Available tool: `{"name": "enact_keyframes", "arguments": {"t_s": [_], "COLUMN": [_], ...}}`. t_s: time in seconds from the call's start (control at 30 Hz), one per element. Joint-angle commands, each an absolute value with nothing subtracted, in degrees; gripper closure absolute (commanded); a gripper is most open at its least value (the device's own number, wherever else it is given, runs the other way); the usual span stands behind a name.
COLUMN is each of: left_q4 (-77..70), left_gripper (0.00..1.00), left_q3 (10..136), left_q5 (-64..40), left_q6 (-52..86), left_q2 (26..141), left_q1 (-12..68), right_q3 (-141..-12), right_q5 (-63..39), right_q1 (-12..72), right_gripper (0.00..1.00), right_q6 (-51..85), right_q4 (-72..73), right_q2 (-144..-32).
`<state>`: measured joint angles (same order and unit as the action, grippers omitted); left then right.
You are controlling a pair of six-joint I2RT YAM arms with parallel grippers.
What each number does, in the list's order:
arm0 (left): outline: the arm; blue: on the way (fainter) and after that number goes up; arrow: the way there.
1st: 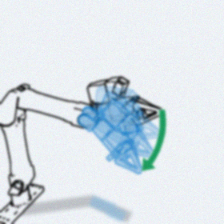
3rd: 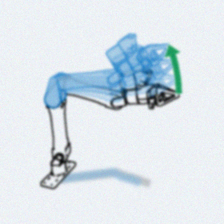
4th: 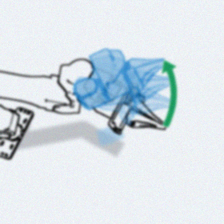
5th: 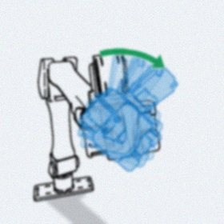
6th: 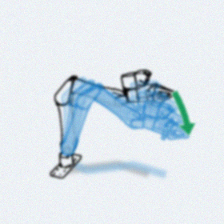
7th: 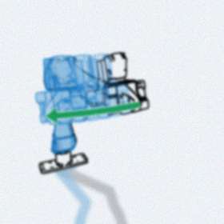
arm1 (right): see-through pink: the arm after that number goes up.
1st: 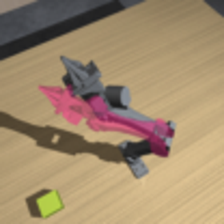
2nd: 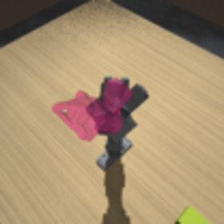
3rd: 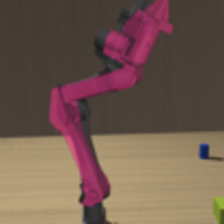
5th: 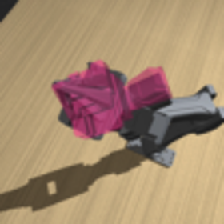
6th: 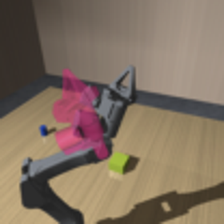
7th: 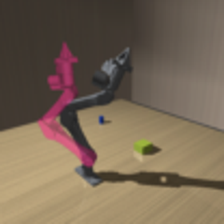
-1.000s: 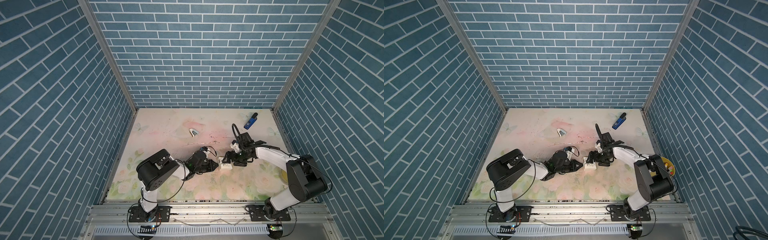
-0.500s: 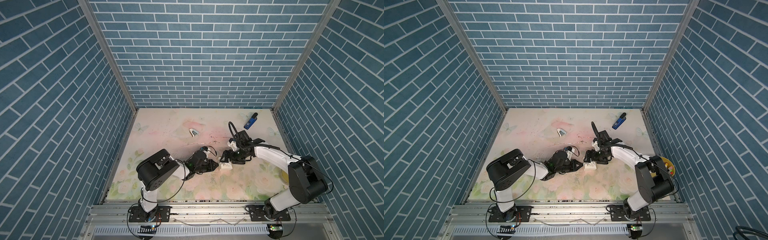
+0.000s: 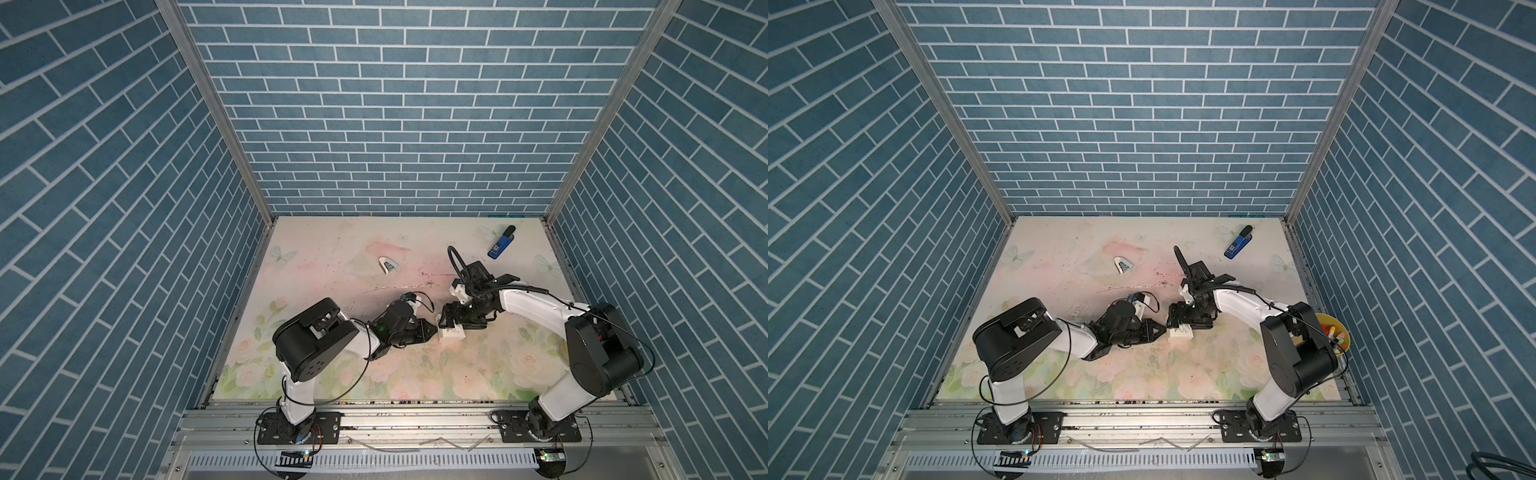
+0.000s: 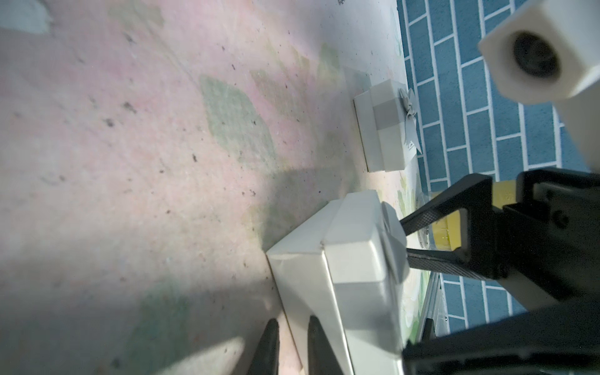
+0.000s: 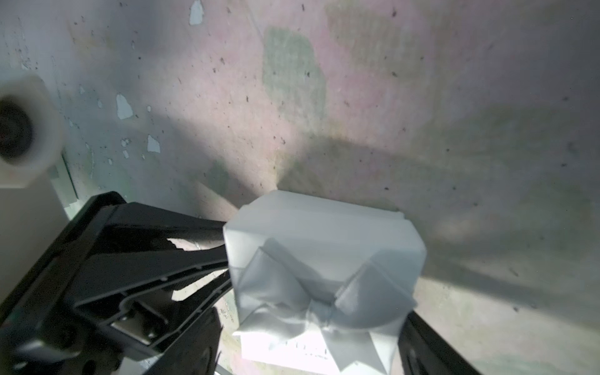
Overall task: Take the necklace out of the lift-off lid jewelry box
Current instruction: Close the lid on the jewelry box.
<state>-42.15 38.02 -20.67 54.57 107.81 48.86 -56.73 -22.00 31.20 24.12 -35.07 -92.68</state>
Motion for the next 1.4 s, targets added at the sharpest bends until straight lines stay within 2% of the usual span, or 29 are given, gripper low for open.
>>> {"name": "enact_keyframes", "arguments": {"t_s": [0.0, 0.23, 0.4, 1.37], "left_q4": [-41.1, -41.1, -41.1, -39.8], "left_gripper": [0.81, 0.81, 0.82, 0.81], "left_q3": [39.0, 39.2, 39.3, 39.4], "left_q5": [-20.9, -21.0, -21.1, -20.7], "left_q6": [53.4, 53.5, 53.5, 52.8], "left_q2": [107.9, 108.0, 108.0, 107.2], "left_q1": [49.1, 49.2, 49.2, 49.2], "right_q3": [-58.3, -58.4, -58.0, -59.9], "right_q5": [-20.8, -21.2, -21.4, -16.9], "right_q1": [31.9, 32.2, 32.2, 31.6], "right_gripper": [0.16, 0.26, 0.29, 0.29], "right_q6": [22.9, 23.0, 23.4, 19.6], "right_q4": [-36.7, -36.4, -36.0, -42.4], "right_q2": [-93.8, -94.1, -93.4, -91.0]}}
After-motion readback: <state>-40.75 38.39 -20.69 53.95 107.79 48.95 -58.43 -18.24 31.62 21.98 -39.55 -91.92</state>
